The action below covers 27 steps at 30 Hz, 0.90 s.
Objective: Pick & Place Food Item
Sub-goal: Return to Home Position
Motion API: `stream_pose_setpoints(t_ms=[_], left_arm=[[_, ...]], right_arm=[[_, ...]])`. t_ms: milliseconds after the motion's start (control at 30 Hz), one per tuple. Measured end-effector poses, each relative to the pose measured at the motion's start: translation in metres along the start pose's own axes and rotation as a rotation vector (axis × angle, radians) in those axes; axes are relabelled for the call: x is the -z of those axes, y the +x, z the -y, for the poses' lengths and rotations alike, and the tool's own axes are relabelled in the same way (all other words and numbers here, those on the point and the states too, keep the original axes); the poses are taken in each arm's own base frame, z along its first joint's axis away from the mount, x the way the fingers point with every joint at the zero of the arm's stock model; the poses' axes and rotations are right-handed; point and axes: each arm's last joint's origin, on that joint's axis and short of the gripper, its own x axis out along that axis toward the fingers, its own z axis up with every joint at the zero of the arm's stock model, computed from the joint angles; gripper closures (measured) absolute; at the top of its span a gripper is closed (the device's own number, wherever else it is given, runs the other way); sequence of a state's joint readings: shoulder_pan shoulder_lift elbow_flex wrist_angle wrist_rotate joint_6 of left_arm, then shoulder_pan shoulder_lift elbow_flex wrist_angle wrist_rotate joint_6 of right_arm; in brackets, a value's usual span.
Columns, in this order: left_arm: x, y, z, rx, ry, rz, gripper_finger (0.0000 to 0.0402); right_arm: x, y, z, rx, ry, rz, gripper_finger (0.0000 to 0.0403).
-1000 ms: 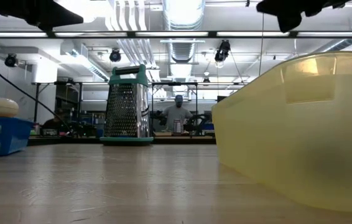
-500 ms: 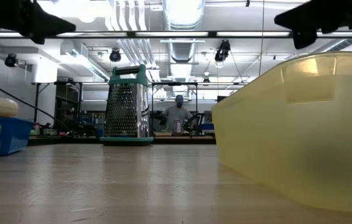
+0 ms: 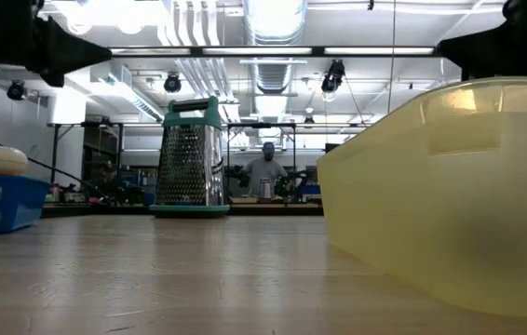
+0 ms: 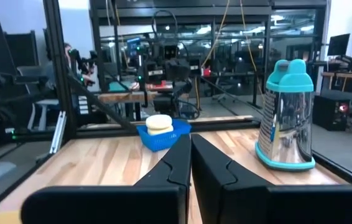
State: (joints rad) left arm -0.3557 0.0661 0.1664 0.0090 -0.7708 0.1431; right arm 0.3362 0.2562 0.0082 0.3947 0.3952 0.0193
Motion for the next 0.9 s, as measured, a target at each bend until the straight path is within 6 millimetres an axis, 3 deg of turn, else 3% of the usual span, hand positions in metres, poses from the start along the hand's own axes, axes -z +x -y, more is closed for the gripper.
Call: stream_pose_setpoints(t_ms=[500,900], left_arm=[[0.044,0.004,0.007,-0.101,0.083,-0.057,0.0398],[0.049,0.004,0.008,-0.067,0.146,-0.092,0.0398]], right_arm=[[0.002,-0.004,0.002,0.001,-0.011,-0.022,0.0394],[0.004,-0.004,0.002,0.001,-0.022,-0.042,0.0394]])
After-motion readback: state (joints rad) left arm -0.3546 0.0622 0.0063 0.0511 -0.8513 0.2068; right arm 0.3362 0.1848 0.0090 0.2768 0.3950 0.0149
